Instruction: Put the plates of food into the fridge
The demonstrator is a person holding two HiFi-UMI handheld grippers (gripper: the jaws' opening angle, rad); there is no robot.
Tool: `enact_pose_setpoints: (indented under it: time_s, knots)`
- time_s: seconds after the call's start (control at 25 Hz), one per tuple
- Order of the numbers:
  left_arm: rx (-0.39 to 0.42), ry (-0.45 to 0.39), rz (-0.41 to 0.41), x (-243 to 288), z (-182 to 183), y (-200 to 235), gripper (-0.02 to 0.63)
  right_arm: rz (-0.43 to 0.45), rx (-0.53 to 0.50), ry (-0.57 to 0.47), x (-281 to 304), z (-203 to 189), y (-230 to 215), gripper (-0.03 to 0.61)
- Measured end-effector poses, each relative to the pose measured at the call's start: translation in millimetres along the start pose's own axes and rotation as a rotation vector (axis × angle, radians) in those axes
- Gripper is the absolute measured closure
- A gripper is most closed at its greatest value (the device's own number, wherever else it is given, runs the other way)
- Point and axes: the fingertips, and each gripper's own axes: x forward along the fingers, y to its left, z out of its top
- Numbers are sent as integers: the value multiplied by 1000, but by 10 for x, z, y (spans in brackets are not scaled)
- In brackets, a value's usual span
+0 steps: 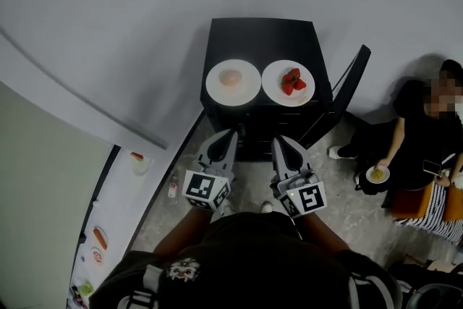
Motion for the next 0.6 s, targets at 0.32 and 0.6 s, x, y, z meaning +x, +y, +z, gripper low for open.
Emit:
enact_pose_setpoints:
  time_s: [0.32, 0.6]
  knots:
    - [13, -25, -59, 48, 66, 20, 591, -95, 323, -15, 149, -37, -220, 552]
    - [63, -30, -75, 66, 69, 25, 591, -144, 398, 24, 175, -99, -332, 552]
